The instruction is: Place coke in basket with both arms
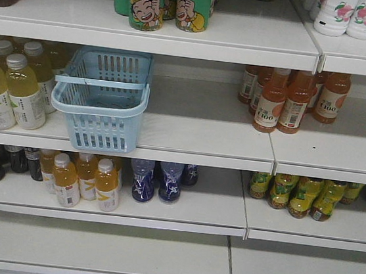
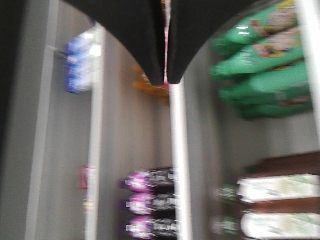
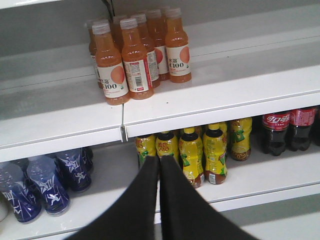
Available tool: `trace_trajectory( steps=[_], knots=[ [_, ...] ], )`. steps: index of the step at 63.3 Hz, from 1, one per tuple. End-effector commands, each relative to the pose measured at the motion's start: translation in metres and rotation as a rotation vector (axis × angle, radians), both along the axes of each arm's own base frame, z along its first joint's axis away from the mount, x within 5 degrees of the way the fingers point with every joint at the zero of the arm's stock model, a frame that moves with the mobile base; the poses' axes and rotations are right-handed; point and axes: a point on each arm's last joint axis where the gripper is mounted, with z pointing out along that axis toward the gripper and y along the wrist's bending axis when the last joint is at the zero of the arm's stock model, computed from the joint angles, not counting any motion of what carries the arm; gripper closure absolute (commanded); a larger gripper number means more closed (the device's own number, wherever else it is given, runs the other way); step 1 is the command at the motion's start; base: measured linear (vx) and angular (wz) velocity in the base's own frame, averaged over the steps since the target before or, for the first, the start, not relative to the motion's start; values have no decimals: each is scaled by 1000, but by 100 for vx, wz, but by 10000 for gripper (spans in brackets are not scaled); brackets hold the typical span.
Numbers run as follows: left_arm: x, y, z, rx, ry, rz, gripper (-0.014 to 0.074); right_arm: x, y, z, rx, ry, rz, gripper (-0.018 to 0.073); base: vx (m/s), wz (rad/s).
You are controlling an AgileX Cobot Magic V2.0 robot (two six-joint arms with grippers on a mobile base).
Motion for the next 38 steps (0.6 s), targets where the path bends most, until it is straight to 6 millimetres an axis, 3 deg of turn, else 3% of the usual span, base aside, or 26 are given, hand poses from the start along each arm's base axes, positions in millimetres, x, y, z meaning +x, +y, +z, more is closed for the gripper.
trace_trajectory(
  steps=[1,10,17,26,38],
  knots=[
    [-24,-6,53,125,-222,4,603,0,1,3,-15,-73,5,561,0,0],
    [-25,-20,112,412,-254,71,603,0,1,3,-15,-73,5,561,0,0],
    [-5,-30,135,607,-221,105,603,0,1,3,-15,-73,5,561,0,0],
    [44,-38,130,673,-71,31,592,0,1,3,-15,-73,5,561,0,0],
    [120,-47,98,594,155,-139,492,0,1,3,-15,-73,5,561,0,0]
  ],
)
